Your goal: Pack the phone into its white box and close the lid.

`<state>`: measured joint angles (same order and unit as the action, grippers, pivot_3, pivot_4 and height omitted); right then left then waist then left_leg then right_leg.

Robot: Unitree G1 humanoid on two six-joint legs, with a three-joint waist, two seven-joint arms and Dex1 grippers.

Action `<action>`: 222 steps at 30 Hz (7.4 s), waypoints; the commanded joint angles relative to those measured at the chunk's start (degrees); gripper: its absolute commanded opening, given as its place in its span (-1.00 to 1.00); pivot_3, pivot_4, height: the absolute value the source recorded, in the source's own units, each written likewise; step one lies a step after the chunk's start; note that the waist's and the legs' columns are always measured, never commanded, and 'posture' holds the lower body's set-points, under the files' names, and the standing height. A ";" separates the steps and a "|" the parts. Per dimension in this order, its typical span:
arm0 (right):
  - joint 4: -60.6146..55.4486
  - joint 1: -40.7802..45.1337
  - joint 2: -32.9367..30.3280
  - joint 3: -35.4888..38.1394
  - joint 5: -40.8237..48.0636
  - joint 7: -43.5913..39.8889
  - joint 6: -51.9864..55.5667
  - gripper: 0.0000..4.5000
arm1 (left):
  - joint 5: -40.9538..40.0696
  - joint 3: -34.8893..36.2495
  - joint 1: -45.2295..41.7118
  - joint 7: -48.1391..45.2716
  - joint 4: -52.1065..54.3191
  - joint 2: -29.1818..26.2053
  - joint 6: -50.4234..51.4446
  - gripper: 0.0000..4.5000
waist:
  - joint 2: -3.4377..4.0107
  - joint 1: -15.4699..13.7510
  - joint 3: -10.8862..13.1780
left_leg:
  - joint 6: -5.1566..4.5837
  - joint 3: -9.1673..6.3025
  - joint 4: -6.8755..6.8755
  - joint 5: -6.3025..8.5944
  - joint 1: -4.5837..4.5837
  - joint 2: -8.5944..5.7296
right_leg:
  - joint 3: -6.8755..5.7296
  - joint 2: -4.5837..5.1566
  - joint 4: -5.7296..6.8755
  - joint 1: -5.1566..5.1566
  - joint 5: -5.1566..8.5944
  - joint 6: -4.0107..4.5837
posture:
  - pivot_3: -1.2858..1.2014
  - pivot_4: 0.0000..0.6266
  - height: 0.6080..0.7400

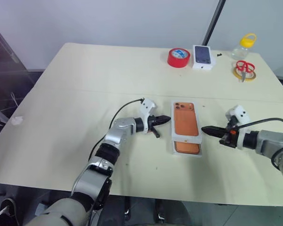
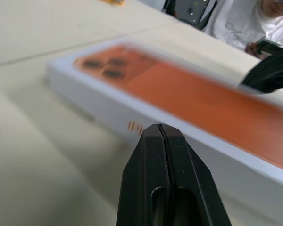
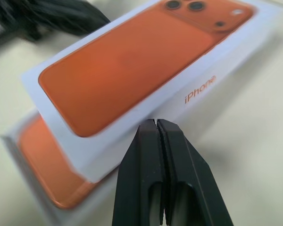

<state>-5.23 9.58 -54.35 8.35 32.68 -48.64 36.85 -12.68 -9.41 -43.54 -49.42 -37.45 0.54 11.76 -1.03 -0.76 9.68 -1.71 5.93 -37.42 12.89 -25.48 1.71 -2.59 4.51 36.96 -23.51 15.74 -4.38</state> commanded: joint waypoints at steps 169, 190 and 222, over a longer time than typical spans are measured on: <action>-9.23 -4.54 6.56 -1.40 -18.68 -2.41 -12.12 -0.97 | 0.75 -4.81 9.31 -2.80 19.47 -2.95 8.75 -1.00 | 0.08 0.11 -0.05 | 0.02 -0.02 -0.34 -0.01 0.08 0.04 | -0.02 -0.04 0.28 0.15 -0.04 -0.08 | 0.03 -0.52 0.93; -4.99 -3.17 0.52 3.90 -17.70 -5.16 -13.47 -0.97 | -2.08 0.37 2.22 -2.02 15.17 -3.55 8.91 -1.00 | 0.08 0.02 -0.04 | 0.01 -0.02 -0.42 0.00 0.05 0.03 | -0.03 -0.03 0.28 0.16 -0.03 -0.08 | 0.03 -0.52 0.93; -14.34 -0.56 10.52 7.28 -1.75 -0.36 0.54 0.97 | -3.14 4.05 -1.64 -12.11 14.55 -11.10 8.59 1.00 | 0.00 0.22 -0.19 | -0.07 -0.07 -0.45 0.07 0.04 0.09 | -0.07 -0.02 0.30 0.17 -0.03 -0.08 | 0.03 -0.52 0.93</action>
<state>-19.33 9.66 -42.89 13.24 29.76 -47.96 38.39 -13.31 -7.14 -46.00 -60.83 -28.76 -9.37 17.56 -1.03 -0.54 9.49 -1.78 5.86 -37.86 12.96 -25.43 1.80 -2.65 4.50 37.25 -23.34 15.71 -4.46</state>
